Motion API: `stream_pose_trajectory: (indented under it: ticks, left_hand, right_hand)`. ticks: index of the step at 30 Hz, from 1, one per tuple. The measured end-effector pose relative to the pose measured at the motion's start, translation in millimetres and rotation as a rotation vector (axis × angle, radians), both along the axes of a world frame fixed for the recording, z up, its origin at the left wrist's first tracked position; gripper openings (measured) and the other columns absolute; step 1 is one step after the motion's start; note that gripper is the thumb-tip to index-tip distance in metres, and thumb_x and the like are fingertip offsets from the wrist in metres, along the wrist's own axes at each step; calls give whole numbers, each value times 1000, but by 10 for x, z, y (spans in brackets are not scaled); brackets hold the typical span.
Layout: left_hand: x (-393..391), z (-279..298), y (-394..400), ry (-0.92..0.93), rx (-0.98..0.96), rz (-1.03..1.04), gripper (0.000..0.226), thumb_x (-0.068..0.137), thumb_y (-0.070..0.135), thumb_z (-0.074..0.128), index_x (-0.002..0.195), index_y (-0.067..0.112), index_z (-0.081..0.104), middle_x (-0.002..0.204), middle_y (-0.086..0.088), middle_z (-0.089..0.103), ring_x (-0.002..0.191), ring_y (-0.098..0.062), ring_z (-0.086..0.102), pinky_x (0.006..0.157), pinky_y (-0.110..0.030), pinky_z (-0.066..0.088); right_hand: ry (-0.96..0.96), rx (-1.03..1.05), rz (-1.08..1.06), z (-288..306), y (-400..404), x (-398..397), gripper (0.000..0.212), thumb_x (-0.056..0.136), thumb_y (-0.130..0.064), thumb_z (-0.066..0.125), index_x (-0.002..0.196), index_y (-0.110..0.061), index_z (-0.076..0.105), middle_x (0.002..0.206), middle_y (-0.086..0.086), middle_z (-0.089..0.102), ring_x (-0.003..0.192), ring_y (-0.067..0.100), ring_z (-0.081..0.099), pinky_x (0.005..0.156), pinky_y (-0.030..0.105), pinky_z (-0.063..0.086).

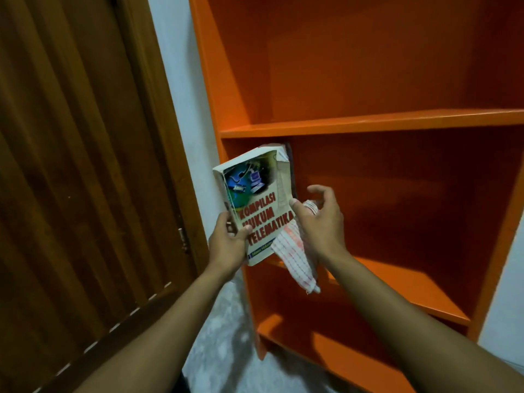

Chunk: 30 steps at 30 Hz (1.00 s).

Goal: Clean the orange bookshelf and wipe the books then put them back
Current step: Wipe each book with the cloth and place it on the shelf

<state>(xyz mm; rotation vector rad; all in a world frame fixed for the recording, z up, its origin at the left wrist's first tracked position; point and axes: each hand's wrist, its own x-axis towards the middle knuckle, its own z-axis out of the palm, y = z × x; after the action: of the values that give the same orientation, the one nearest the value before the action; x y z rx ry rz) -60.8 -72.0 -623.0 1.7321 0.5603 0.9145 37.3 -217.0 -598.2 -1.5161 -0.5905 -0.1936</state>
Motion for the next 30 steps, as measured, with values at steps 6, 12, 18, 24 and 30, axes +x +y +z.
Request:
stream_pose_trajectory:
  ticks: [6,12,18,24,30]
  left_hand:
    - [1053,-180,-24,59,35,164,22,94,19,62,95,34,46,111,-6,61,96,-27,64,78,-47,60]
    - [1684,-194,60,152,44,359,31,92,4,53,122,11,46,125,-16,46,109,-37,53,93,-44,51]
    - [1874,-295,7,191,10,468,42,87,-5,58,125,8,44,132,-16,42,121,-37,49,95,-43,47]
    - [1820,-306,-10,192,49,469,46,87,-7,59,128,7,43,132,-16,45,120,-35,51,94,-43,47]
    - [1314,-522,152,34,380,223,12,96,9,53,102,17,47,102,-4,52,90,-23,55,72,-30,40]
  right_hand:
    - [29,-40,-101,-41,-97,388,34,87,-42,69,113,-30,50,112,-3,59,105,17,57,84,40,51]
    - [68,-31,-128,-82,-207,721,34,87,-43,70,103,-16,56,95,1,64,87,20,64,72,40,55]
    - [87,-57,-68,-198,-232,940,29,86,-44,70,83,-22,51,46,-11,47,37,6,42,43,25,33]
    - [98,-39,-45,-237,-204,906,30,81,-47,72,99,-30,55,68,1,60,57,23,58,53,37,48]
    - [160,-58,120,-269,-182,552,25,85,-45,72,94,-26,59,90,-3,67,83,19,67,70,42,57]
